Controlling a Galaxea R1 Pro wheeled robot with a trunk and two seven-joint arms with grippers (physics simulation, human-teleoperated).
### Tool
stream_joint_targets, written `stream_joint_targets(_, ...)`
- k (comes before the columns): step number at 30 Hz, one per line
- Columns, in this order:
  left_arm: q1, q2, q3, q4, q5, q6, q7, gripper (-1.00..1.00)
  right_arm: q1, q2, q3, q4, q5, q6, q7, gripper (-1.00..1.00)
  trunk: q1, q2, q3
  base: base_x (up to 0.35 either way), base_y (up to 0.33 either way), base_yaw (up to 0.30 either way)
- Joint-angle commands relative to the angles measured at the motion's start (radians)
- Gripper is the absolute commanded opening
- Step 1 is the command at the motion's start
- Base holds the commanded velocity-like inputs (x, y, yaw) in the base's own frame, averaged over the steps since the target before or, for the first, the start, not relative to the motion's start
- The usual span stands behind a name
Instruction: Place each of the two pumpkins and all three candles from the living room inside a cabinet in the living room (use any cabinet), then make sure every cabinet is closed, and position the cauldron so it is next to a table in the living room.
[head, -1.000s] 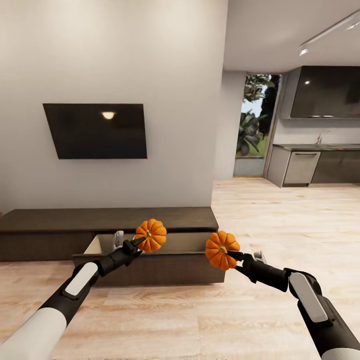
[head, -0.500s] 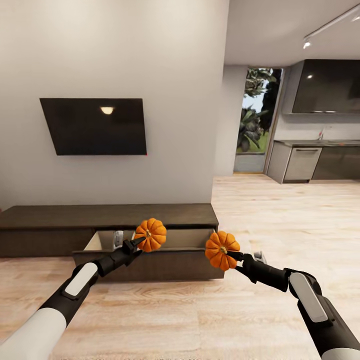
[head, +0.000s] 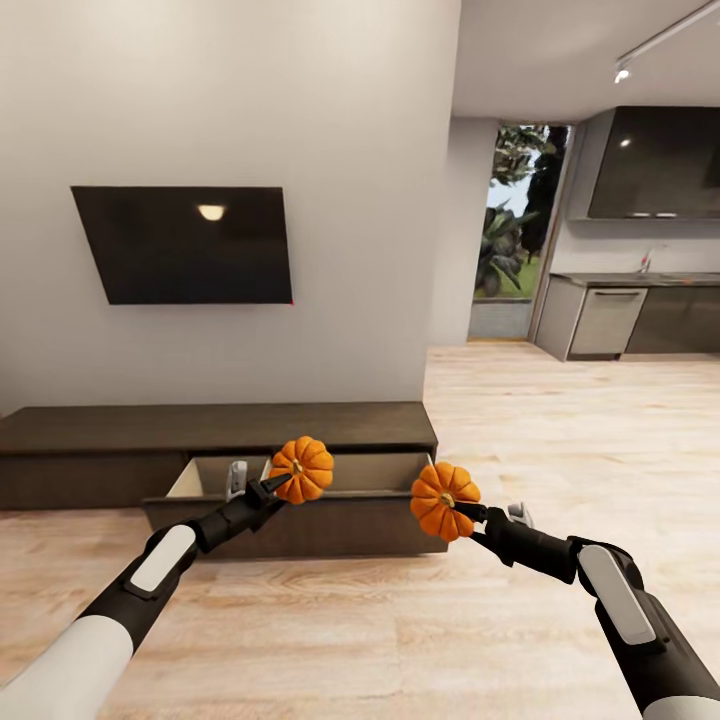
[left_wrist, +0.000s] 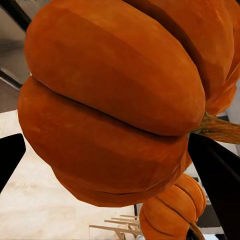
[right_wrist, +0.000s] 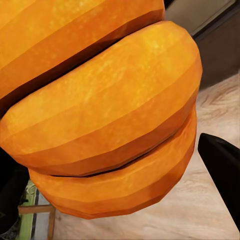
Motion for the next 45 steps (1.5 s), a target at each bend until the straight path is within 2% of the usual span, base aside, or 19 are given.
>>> stream_joint_targets(1, -0.001, 0.001, -0.003, 0.001, 0.008, 0.002, -0.001, -1.0, -0.001, 0.0, -0.002, 0.0, 0.004, 0.005, 0.006, -1.0, 0.0, -0.001, -0.002, 0.223, 0.0, 0.0)
stream_joint_targets(26, -0.001, 0.001, -0.003, 0.001, 0.008, 0.002, -0.002, -1.0, 0.001, -0.001, -0.005, -0.001, -0.005, 0.001, 0.008, -1.0, 0.0, -0.001, -0.002, 0.297, 0.0, 0.0)
stream_joint_targets(34, -0.001, 0.001, -0.002, 0.001, 0.008, 0.002, -0.002, -1.0, 0.0, 0.0, -0.002, 0.001, -0.001, 0.0, 0.006, -1.0, 0.0, -0.001, -0.002, 0.134, 0.0, 0.0)
stream_joint_targets(38, -0.001, 0.0, -0.004, 0.0, 0.007, 0.002, 0.0, -1.0, -0.011, 0.012, 0.0, 0.054, 0.005, -0.002, -0.036, -1.0, 0.0, -0.001, -0.002, 0.018, 0.0, 0.0)
stream_joint_targets(39, -0.001, 0.0, -0.004, 0.001, 0.007, 0.002, 0.001, -1.0, -0.018, 0.019, 0.002, 0.073, 0.006, -0.003, -0.051, -1.0, 0.0, -0.001, -0.002, 0.009, 0.0, 0.0)
stream_joint_targets(43, -0.001, -0.001, -0.004, 0.007, 0.006, 0.001, 0.004, -1.0, -0.14, 0.053, 0.021, 0.179, 0.008, -0.02, -0.134, -1.0, 0.0, -0.001, -0.002, 0.004, 0.0, 0.0)
stream_joint_targets(45, -0.001, -0.003, -0.007, 0.008, 0.006, -0.004, 0.006, -1.0, -0.191, 0.066, 0.065, 0.229, 0.009, -0.039, -0.163, -1.0, 0.0, -0.001, -0.002, 0.001, 0.0, 0.0)
